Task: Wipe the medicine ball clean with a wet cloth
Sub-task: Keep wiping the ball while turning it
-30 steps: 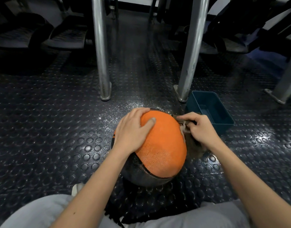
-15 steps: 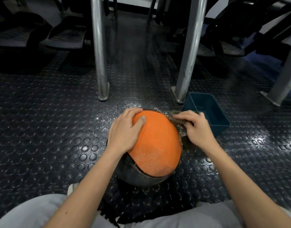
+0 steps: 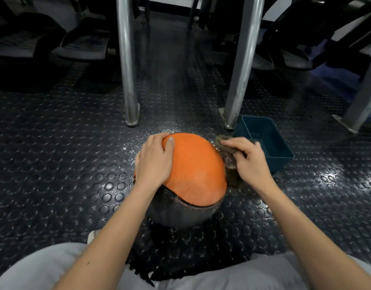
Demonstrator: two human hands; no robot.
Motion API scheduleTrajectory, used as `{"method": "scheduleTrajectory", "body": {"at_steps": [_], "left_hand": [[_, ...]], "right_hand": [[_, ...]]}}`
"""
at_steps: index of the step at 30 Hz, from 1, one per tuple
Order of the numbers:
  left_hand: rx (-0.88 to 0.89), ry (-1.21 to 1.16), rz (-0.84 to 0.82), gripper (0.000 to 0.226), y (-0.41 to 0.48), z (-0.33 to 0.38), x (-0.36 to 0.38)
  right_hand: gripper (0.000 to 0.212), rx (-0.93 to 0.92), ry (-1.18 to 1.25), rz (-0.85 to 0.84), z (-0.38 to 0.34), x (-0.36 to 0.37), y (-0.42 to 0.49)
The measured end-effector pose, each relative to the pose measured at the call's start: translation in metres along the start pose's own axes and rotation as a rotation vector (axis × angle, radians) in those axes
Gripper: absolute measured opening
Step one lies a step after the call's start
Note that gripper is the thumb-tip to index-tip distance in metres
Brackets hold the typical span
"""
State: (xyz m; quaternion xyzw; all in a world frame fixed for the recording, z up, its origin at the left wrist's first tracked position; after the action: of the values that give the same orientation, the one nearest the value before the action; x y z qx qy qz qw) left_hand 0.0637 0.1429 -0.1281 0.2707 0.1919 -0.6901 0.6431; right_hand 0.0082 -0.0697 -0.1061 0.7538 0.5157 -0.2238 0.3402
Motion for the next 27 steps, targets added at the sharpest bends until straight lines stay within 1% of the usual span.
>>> {"method": "scheduleTrajectory", "body": {"at_steps": [1,3,5,6,7,9,10,11,12,13,14,15,17,19,20,21,22,25,27], "left_hand": [[-0.036,-0.013,0.006,0.043,0.003,-0.003,-0.002],[-0.095,-0.016,0.015,0.042,0.006,-0.006,-0.003],[-0.143,-0.005,0.034,0.041,0.006,-0.01,-0.005],[-0.157,-0.007,0.046,0.041,0.006,-0.01,-0.006],[-0.166,-0.006,0.055,0.041,0.006,-0.011,-0.005],[-0.176,0.001,0.068,0.043,0.006,-0.014,-0.004],[-0.159,-0.007,0.093,0.041,0.006,-0.014,-0.006],[-0.105,-0.03,0.149,0.037,0.005,-0.013,-0.009],[0.001,-0.068,0.225,0.032,0.005,-0.009,-0.015],[0.135,-0.108,0.287,0.029,0.003,-0.004,-0.02],[0.251,-0.149,0.302,0.029,0.003,0.001,-0.023],[0.319,-0.178,0.265,0.028,0.004,0.003,-0.021],[0.345,-0.167,0.145,0.028,0.007,0.004,-0.015],[0.347,-0.08,0.072,0.048,0.008,0.005,-0.007],[0.348,-0.056,0.052,0.056,0.009,0.006,-0.005],[0.35,-0.048,0.038,0.058,0.009,0.009,-0.003],[0.351,-0.042,0.027,0.057,0.009,0.011,-0.001],[0.332,0.046,0.0,0.042,0.005,0.017,0.006],[0.332,0.122,0.02,0.036,-0.001,0.021,0.008]], "right_hand": [[0.051,-0.085,0.04,0.004,-0.021,-0.001,-0.004],[0.048,-0.285,0.071,-0.053,-0.059,0.007,-0.018],[0.046,-0.457,-0.033,-0.046,-0.064,0.023,-0.028],[0.046,-0.454,-0.061,-0.024,-0.051,0.026,-0.027],[0.046,-0.367,-0.06,-0.008,-0.029,0.028,-0.018],[0.05,-0.087,-0.053,-0.016,0.018,0.028,-0.002],[0.052,0.015,-0.074,-0.012,0.035,0.025,0.001],[0.054,0.074,-0.081,0.011,0.045,0.021,0.003],[0.055,0.094,-0.047,0.055,0.043,0.013,0.006],[0.055,0.085,0.013,0.105,0.033,0.004,0.009],[0.055,0.043,0.075,0.152,0.017,-0.005,0.011],[0.053,-0.017,0.118,0.187,-0.003,-0.013,0.011],[0.044,-0.188,0.124,0.164,-0.043,-0.011,0.001],[0.044,-0.358,0.048,0.077,-0.065,0.011,-0.02],[0.045,-0.41,0.005,0.044,-0.065,0.022,-0.028],[0.044,-0.417,-0.031,0.038,-0.056,0.028,-0.029],[0.044,-0.36,-0.042,0.049,-0.04,0.029,-0.021],[0.051,0.002,-0.041,0.077,0.016,0.018,0.002],[0.049,0.146,0.02,0.107,0.031,0.004,0.005]]}}
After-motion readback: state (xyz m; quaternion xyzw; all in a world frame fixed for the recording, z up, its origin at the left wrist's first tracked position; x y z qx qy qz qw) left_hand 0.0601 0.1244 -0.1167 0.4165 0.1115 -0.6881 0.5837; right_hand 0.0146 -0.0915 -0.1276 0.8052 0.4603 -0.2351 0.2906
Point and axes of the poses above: each hand's wrist, its own y-axis towards the middle knuckle, its own x-axis out of the palm, z = x × y, the point moved 7 cm from there along y, towards the middle knuckle, and after that the axes turned 2 degrees about x, right-handed, at the moved point
